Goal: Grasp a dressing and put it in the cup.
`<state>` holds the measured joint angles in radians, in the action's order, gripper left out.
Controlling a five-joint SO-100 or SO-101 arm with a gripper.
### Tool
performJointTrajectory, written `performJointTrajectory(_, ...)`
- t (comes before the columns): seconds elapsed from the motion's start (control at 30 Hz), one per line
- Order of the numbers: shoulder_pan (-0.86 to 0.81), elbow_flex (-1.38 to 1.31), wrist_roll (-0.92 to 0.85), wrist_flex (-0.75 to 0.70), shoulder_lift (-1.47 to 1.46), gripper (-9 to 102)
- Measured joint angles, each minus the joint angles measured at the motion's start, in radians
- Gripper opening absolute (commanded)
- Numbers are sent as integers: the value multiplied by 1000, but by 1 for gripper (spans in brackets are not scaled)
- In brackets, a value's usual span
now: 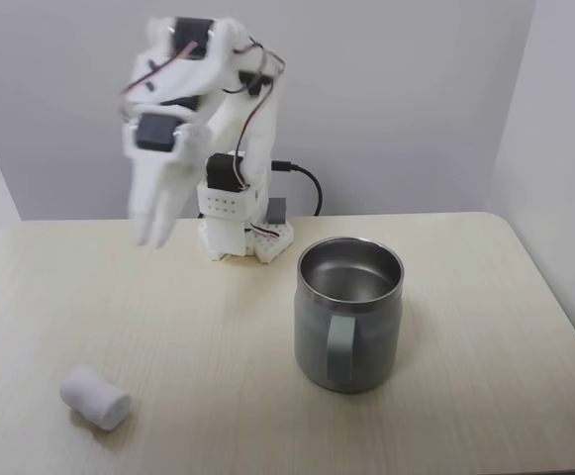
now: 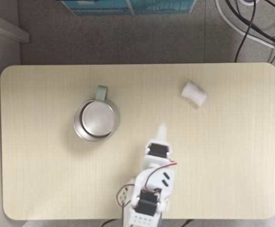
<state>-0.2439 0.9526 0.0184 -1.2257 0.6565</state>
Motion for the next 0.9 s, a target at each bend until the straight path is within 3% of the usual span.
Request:
performJointTrajectory(0.23, -63, 175, 23, -9, 448, 26)
performJointTrajectory(0.6, -80, 209, 49, 158, 779, 26)
performJointTrajectory(0.9, -112, 357, 35, 202, 1049, 26)
